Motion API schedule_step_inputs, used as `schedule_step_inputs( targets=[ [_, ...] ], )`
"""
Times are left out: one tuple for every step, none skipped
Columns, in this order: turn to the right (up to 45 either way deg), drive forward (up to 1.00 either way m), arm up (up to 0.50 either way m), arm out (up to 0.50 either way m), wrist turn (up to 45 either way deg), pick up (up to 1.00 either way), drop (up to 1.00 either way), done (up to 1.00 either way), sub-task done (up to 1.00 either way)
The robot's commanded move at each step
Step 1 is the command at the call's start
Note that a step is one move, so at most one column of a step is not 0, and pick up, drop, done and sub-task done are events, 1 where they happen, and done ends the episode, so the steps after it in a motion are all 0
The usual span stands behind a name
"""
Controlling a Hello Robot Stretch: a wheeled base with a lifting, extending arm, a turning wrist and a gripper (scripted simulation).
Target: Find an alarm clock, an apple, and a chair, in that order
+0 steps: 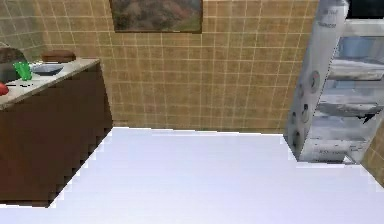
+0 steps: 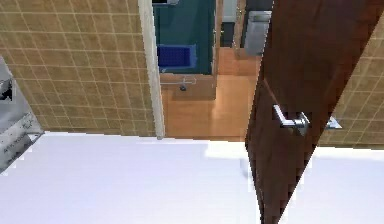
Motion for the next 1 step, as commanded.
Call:
schedule_step_inputs(
  targets=[
    [-33.0, 0.0, 0.0, 0.0, 0.0, 0.0, 0.0, 0.0, 0.0]
  ],
)
